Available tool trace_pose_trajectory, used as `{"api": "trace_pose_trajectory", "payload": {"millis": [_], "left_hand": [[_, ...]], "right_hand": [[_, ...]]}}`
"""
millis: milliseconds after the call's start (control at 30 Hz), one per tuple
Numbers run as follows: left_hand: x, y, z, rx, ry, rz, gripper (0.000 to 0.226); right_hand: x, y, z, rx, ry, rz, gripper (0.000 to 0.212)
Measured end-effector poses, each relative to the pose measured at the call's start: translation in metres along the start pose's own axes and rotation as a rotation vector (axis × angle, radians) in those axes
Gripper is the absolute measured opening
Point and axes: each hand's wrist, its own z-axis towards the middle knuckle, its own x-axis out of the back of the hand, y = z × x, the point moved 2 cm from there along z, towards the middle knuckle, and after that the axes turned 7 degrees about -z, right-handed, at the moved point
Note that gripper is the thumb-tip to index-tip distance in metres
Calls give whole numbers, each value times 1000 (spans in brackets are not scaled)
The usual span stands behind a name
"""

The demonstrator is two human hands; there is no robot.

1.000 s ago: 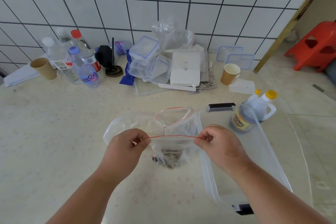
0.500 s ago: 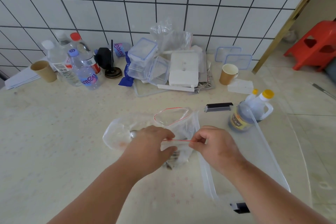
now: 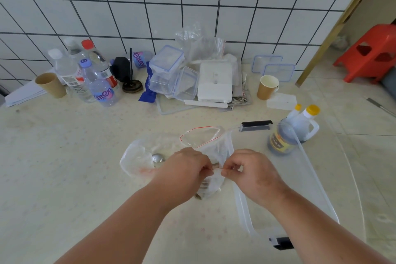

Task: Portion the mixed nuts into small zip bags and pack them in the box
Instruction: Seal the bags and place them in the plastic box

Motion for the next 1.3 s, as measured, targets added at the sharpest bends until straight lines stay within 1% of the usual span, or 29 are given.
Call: {"api": "trace_pose_trajectory", "payload": {"millis": [167, 333, 367, 467, 533, 633, 700, 767, 833, 967, 1100, 1200, 1300], "left_hand": [[11, -27, -18, 91, -23, 29, 15], [26, -49, -37, 234, 20, -46, 7], [27, -51, -40, 255, 30, -63, 9], [26, -54, -46, 310, 63, -132, 28], [24, -55, -48, 347, 101, -191, 30], [19, -54, -49, 383, 122, -215, 26], [18, -53, -50, 386, 127, -213, 26], [19, -51, -49, 373, 140, -217, 27], [20, -48, -48, 360, 148, -226, 29], [20, -41, -46, 330, 141, -228, 33], [21, -37, -44, 278, 147, -229, 35], [22, -38, -45, 272, 161, -234, 38], [22, -41, -47, 296, 158, -229, 39]], "right_hand": [[3, 9, 0, -41, 27, 2, 14], [3, 14, -3, -62, 31, 25, 18], [3, 13, -3, -64, 25, 30, 19], [3, 12, -1, -63, 12, 38, 18], [3, 10, 0, -59, -3, 20, 17], [3, 8, 1, -41, -33, -70, 15], [2, 5, 2, -13, -28, -135, 13], [-1, -2, 5, 44, -20, -219, 7], [-6, -13, 8, 88, -34, -261, 8], [-23, -41, 16, 165, -83, -215, 17], [-37, -66, 22, 230, -99, -146, 10], [-41, -68, 24, 232, -120, -137, 10], [-38, -55, 22, 204, -119, -159, 8]]}}
